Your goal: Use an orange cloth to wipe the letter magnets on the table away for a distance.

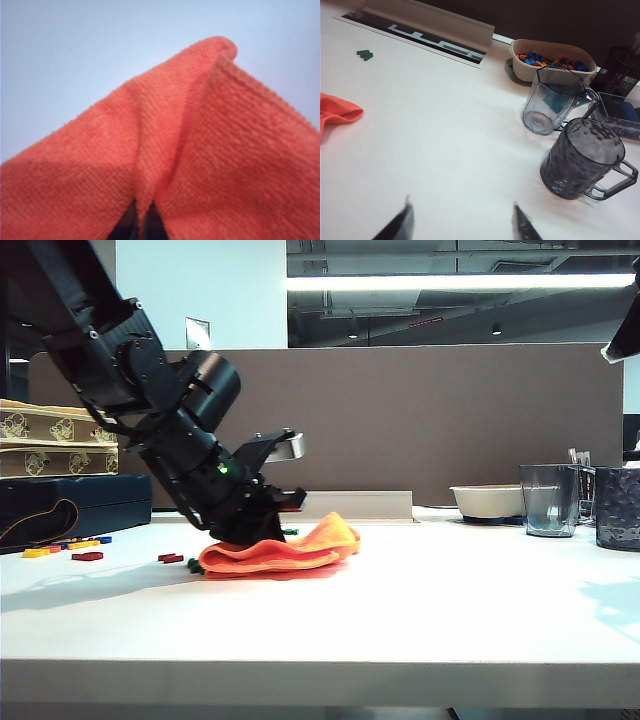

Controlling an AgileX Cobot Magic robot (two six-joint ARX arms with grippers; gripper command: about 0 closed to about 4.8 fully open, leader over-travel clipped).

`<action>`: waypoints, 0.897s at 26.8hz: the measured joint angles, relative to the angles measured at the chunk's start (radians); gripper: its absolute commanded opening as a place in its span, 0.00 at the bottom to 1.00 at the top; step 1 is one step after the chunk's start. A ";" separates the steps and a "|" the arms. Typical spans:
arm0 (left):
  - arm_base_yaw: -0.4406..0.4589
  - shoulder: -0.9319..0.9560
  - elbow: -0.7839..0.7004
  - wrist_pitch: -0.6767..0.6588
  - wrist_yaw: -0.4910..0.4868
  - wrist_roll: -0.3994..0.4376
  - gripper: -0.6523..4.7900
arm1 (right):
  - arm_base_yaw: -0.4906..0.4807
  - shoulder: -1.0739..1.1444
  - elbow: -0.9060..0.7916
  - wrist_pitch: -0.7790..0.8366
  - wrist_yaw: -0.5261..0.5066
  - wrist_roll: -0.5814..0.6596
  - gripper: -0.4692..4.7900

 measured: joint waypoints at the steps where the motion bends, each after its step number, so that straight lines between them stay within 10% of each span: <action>1: 0.007 -0.006 -0.008 0.000 0.000 0.004 0.11 | 0.000 0.000 0.000 0.000 0.000 0.000 0.55; 24: 0.346 -0.026 -0.028 -0.008 0.011 0.095 0.11 | 0.000 0.000 0.000 -0.002 0.000 0.000 0.55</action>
